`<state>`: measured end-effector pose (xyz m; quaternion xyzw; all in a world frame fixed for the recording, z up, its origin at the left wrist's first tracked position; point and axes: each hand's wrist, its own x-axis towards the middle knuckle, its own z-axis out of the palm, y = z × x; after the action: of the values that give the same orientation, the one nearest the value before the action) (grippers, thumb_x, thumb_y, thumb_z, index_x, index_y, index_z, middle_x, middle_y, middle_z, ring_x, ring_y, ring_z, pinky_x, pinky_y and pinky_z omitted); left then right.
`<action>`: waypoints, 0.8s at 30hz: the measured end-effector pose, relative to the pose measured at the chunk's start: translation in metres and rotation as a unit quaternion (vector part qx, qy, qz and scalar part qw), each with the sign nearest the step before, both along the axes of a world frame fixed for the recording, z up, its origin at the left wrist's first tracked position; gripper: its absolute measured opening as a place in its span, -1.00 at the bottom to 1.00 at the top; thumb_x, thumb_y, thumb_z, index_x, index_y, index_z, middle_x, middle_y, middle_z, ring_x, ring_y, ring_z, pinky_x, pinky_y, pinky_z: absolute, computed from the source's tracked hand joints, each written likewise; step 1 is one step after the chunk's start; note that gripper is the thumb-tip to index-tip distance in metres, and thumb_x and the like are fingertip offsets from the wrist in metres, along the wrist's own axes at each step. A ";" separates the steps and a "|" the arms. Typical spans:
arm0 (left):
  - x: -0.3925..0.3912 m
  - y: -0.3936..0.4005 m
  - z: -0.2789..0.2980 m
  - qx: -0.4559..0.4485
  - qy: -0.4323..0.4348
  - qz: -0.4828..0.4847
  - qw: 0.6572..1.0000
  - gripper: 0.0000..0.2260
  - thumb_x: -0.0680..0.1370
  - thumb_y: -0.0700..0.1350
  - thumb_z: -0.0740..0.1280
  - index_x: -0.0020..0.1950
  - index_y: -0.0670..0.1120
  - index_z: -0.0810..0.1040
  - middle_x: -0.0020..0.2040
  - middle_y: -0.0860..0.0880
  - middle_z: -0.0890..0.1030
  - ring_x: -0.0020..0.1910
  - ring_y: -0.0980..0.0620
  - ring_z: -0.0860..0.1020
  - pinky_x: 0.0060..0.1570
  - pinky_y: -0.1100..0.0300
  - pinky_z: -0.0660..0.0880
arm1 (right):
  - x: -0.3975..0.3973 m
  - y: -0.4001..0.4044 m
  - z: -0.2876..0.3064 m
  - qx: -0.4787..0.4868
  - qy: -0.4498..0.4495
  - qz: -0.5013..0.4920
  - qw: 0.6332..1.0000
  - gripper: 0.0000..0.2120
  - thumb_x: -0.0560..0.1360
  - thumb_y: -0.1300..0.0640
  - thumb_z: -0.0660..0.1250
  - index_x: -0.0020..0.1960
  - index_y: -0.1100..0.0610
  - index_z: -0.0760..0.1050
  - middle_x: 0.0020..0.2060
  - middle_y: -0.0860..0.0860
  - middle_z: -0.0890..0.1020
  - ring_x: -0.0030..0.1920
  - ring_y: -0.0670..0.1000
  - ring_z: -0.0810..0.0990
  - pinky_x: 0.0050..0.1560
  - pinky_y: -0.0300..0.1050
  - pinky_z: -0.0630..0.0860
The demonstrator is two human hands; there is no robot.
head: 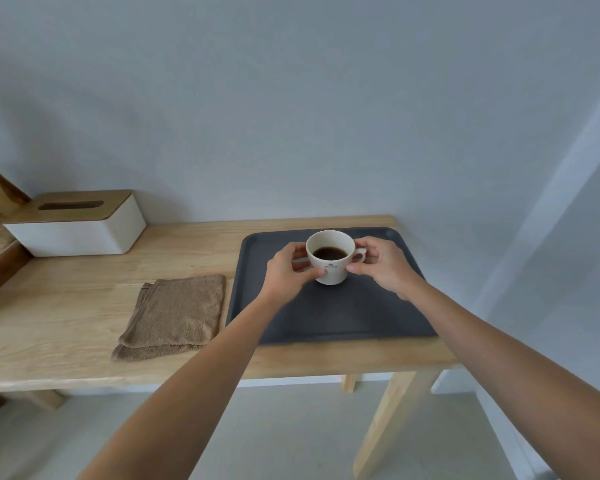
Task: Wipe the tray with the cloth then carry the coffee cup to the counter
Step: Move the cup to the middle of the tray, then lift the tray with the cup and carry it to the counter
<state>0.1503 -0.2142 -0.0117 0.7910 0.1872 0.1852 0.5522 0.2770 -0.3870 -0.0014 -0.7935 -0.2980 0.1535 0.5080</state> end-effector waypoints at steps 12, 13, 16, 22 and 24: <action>-0.012 0.023 -0.008 0.194 0.095 0.031 0.976 -0.40 0.46 -0.02 0.45 0.45 -0.07 0.33 0.43 -0.08 0.41 0.41 -0.04 0.36 0.33 0.11 0.32 | 0.013 -0.024 -0.017 -0.156 -0.165 -0.055 0.972 -0.50 0.49 0.18 0.38 0.41 0.07 0.39 0.36 0.05 0.47 0.39 0.07 0.39 0.32 -0.09 0.35; -0.016 0.032 -0.010 0.243 0.121 0.067 0.960 -0.46 0.51 -0.01 0.39 0.45 -0.07 0.33 0.46 -0.11 0.34 0.45 -0.09 0.30 0.36 0.03 0.30 | 0.017 -0.030 -0.020 -0.196 -0.191 -0.084 0.958 -0.53 0.52 0.18 0.34 0.41 0.09 0.38 0.39 0.10 0.41 0.41 0.14 0.33 0.37 -0.02 0.32; -0.029 0.056 -0.014 0.327 0.239 0.148 0.902 -0.58 0.60 0.01 0.21 0.45 -0.06 0.32 0.48 -0.21 0.23 0.46 -0.22 0.19 0.39 -0.18 0.20 | 0.026 -0.045 -0.030 -0.270 -0.176 -0.128 0.938 -0.59 0.58 0.23 0.21 0.42 0.19 0.36 0.38 0.21 0.31 0.37 0.26 0.28 0.39 0.07 0.28; -0.034 0.071 -0.025 0.403 0.278 0.137 0.861 -0.72 0.64 -0.10 0.08 0.30 -0.13 0.41 0.14 -0.21 0.47 0.11 -0.21 0.47 0.18 -0.09 0.30 | 0.024 -0.056 -0.044 -0.276 -0.189 -0.168 0.927 -0.57 0.55 0.37 0.14 0.41 0.20 0.35 0.12 0.22 0.40 -0.11 0.13 0.43 0.00 -0.08 0.40; -0.034 0.073 -0.030 0.404 0.266 0.137 0.865 -0.74 0.64 -0.15 0.07 0.29 -0.15 0.39 0.09 -0.20 0.45 -0.07 -0.17 0.47 0.09 -0.04 0.32 | 0.022 -0.058 -0.046 -0.297 -0.201 -0.173 0.918 -0.56 0.56 0.35 0.13 0.42 0.15 0.34 0.08 0.21 0.41 -0.16 0.17 0.48 -0.05 -0.01 0.47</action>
<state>0.1168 -0.1408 -0.0415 0.9305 0.3422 0.1007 0.0831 0.2990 -0.4446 -0.0473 -0.9610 -0.1925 -0.0177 0.1975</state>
